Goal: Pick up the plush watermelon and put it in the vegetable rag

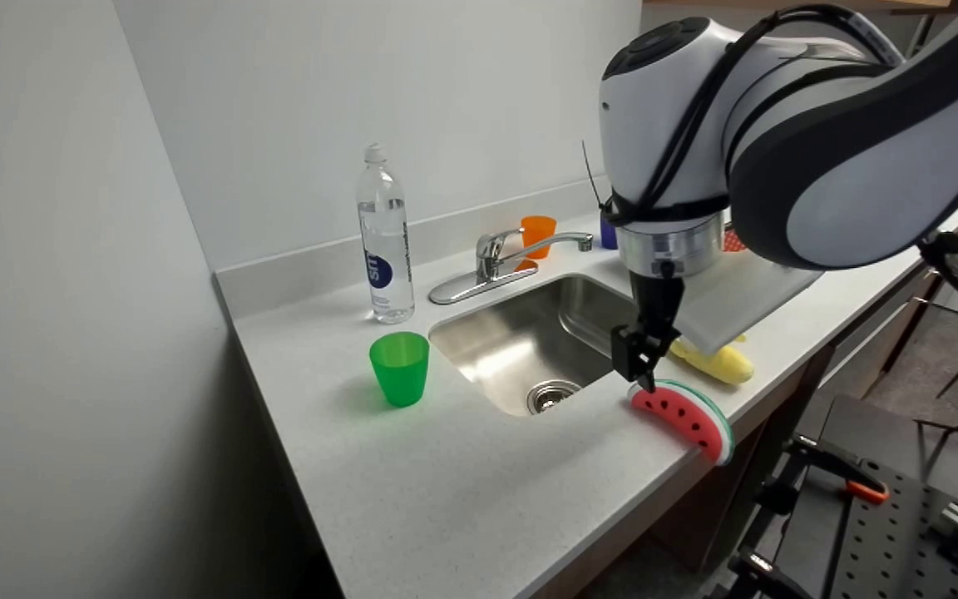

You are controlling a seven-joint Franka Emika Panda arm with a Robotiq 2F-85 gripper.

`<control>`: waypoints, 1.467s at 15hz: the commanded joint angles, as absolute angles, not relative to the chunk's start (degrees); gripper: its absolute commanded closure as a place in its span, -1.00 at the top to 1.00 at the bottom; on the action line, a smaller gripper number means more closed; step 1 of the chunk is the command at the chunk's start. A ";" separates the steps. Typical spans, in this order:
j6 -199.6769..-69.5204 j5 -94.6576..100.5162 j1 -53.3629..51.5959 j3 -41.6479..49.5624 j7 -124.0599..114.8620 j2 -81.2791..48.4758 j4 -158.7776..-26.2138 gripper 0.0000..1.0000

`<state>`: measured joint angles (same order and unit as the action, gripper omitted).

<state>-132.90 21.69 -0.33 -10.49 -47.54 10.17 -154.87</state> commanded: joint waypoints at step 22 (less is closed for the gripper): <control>-134.40 38.67 -3.63 -3.48 -66.16 -8.90 -149.69 0.43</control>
<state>-133.54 36.38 -1.70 -5.39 -63.87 -7.18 -151.07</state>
